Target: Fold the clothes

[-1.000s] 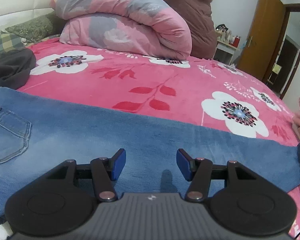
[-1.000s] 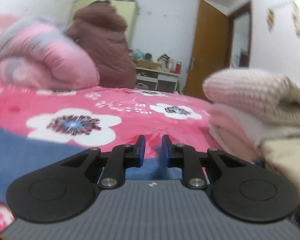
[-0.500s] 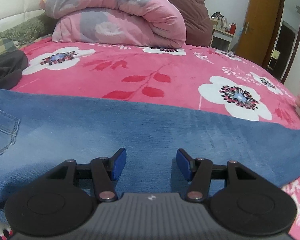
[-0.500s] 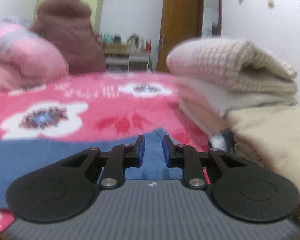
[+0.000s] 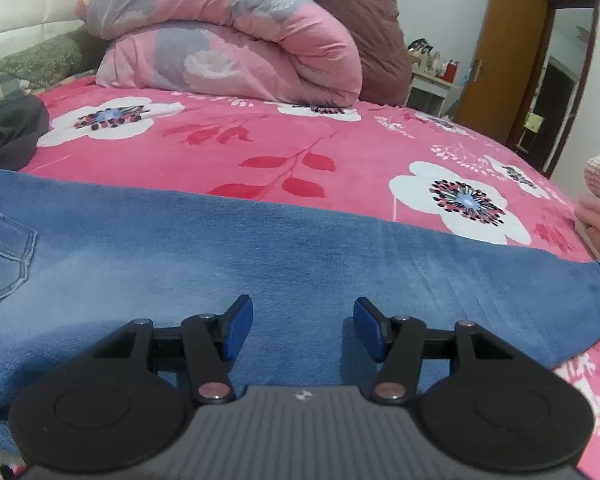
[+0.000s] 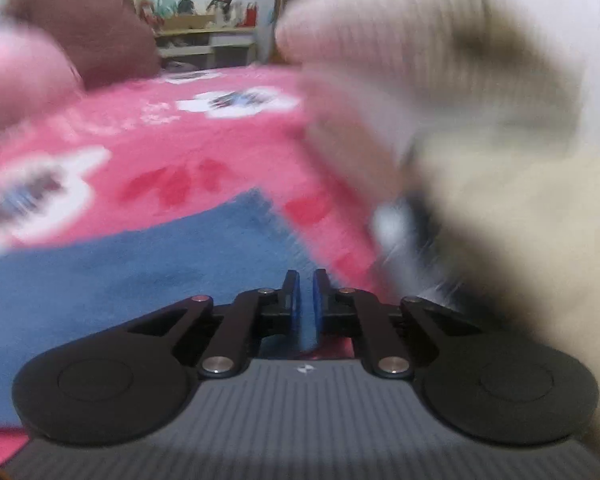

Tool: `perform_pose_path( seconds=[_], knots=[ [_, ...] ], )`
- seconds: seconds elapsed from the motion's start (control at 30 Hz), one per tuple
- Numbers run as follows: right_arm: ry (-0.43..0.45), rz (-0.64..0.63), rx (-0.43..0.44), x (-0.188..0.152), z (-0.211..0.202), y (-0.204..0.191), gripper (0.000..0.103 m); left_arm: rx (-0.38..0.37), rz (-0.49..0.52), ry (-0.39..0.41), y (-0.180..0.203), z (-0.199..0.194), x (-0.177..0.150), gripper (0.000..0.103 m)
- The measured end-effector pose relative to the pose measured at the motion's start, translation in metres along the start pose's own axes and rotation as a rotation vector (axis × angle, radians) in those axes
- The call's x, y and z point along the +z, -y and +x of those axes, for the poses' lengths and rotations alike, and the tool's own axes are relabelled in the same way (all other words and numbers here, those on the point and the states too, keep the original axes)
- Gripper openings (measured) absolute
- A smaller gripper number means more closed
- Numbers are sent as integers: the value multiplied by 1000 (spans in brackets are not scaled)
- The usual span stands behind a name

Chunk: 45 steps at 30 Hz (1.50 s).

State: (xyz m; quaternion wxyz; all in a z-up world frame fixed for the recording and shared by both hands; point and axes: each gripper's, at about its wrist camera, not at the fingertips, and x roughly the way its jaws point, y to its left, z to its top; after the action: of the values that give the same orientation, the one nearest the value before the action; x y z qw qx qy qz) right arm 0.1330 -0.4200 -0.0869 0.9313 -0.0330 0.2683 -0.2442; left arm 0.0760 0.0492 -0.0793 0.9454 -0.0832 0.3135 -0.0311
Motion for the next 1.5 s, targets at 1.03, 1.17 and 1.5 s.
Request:
perform_pose_path(
  seconds=[1.03, 1.17, 1.5],
  knots=[
    [-74, 45, 186, 23, 17, 8, 27, -109, -79, 81, -18, -1, -15, 66],
    [-26, -68, 468, 9, -10, -8, 34, -111, -81, 81, -19, -1, -15, 66],
    [45, -4, 392, 8, -52, -6, 32, -112, -77, 83, -19, 0, -16, 67]
  ],
)
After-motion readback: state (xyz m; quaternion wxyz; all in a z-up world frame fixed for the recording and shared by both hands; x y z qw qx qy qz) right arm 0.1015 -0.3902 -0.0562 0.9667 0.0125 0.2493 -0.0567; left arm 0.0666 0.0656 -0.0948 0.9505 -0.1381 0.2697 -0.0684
